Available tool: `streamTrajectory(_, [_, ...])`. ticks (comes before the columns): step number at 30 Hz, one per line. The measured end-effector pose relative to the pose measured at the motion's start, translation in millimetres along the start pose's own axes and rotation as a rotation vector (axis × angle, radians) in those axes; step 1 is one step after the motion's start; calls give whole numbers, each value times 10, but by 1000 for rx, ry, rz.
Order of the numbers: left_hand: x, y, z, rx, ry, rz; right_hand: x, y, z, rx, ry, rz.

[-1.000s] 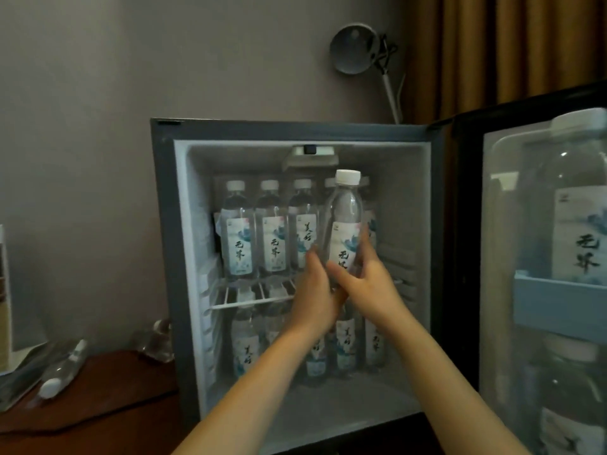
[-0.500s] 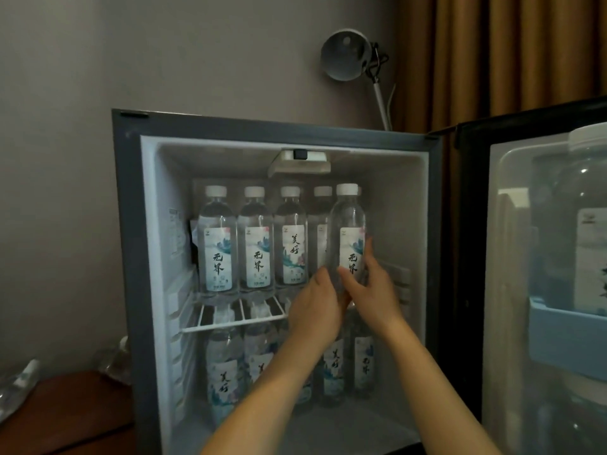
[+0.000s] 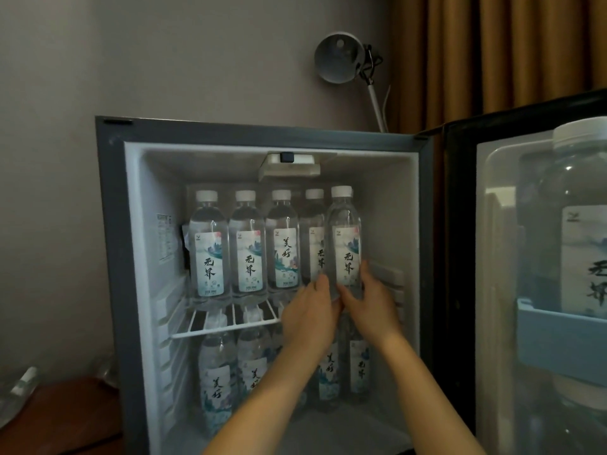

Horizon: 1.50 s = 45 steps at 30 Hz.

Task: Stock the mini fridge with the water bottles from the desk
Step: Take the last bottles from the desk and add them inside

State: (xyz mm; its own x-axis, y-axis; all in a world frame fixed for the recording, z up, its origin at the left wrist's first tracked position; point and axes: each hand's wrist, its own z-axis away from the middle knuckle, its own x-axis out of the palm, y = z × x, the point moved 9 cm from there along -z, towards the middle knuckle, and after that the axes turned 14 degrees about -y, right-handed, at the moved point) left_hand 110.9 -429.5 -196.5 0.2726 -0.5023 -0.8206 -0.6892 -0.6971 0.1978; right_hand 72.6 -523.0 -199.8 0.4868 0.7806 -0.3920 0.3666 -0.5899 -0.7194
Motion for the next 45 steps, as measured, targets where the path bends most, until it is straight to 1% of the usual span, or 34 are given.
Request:
streamTrajectory(6, [-15, 10, 17, 15, -24, -62, -2, 120, -66, 81, -40, 30])
streamTrajectory(11, [-37, 28, 57, 70, -36, -40, 12, 183, -80, 153, -29, 79])
streamTrajectory(14, [-94, 30, 167, 140, 3, 1, 14, 170, 47, 161, 92, 88])
streamTrajectory(17, [-189, -12, 394, 188, 78, 15, 3, 68, 298, 92, 259, 150])
streamTrajectory(18, [-245, -44, 502, 193, 119, 22, 30, 50, 371, 81, 281, 137])
streamTrajectory(20, [-357, -132, 729, 202, 182, 39, 131, 22, 471, 60, 272, 107])
streamTrajectory(26, [-640, -551, 1401, 281, 352, 100, 700, -279, 701, -15, 32, 44])
streamTrajectory(29, [-861, -843, 1825, 261, 479, -3, 1169, -497, 877, -2, -190, -108])
streamTrajectory(31, [-956, -1103, 2086, 221, 512, -32, 1555, -632, 1001, 0, -378, -115])
streamTrajectory(33, [-969, -1463, 2266, 134, 480, -3, 1994, -707, 1127, -5, -591, -47])
streamTrajectory(34, [-943, -1688, 2335, 63, 445, 25, 2212, -720, 1186, -4, -682, -31])
streamTrajectory(37, [-802, -2369, 2510, -147, 351, 112, 2798, -712, 1338, -13, -869, 33])
streamTrajectory(40, [-632, -2951, 2586, -340, 206, 116, 3272, -703, 1448, -14, -959, 43])
streamTrajectory(43, [-470, -3497, 2608, -516, 42, 121, 3670, -666, 1424, 9, -974, 98])
streamTrajectory(45, [-405, -3807, 2644, -592, -21, 99, 3906, -621, 1340, 49, -964, 125])
